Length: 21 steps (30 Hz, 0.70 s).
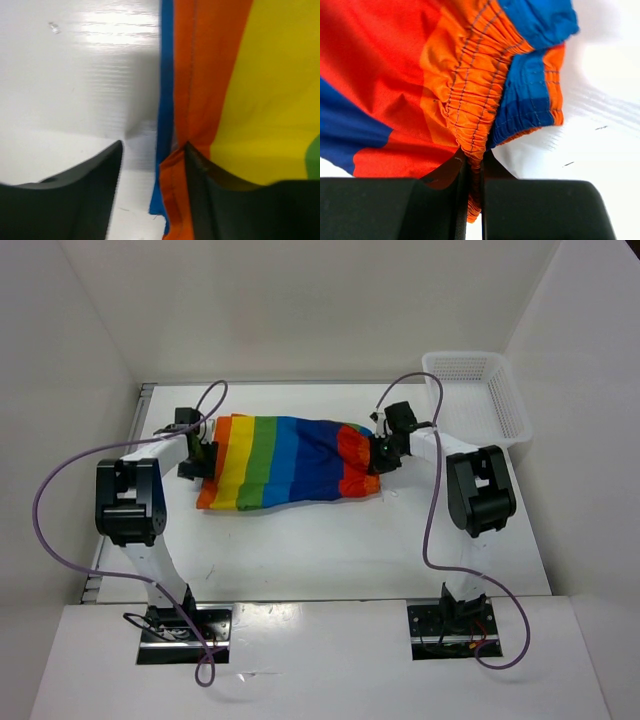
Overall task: Fold and stack the shorts
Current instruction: Fold the shorts
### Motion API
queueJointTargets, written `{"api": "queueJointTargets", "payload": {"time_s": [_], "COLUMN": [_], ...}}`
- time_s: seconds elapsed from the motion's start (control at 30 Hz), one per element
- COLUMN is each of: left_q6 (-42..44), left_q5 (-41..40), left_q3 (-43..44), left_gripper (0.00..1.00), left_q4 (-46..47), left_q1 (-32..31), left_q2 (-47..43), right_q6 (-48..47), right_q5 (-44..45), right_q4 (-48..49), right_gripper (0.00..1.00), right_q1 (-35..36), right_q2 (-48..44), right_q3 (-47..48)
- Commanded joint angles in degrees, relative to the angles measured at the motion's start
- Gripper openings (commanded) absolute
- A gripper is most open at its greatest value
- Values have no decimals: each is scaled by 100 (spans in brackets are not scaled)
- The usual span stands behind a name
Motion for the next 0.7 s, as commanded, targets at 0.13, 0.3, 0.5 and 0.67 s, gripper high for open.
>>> {"api": "queueJointTargets", "payload": {"time_s": [0.13,0.3,0.5,0.67], "left_q6": [43,43,43,43], "left_q5": [-467,307,1335,1214], "left_q3": [1041,1263,605,-37], "left_gripper": [66,66,65,63], "left_q4": [-669,-1031,-1032,-804], "left_q1": [-450,-1294,-2183,-2245], "left_q2": [-656,-761,-647,-647], "right_q6": [-900,-1085,-1086,-1138], "right_q5": [-421,-262,-201,-139], "right_q4": [-368,-368,-316,-263], "right_gripper": [0,0,0,0], "right_q1": [-163,-163,-163,-163], "right_q2": [-384,-445,-445,-612], "right_q3": [344,291,291,169]}}
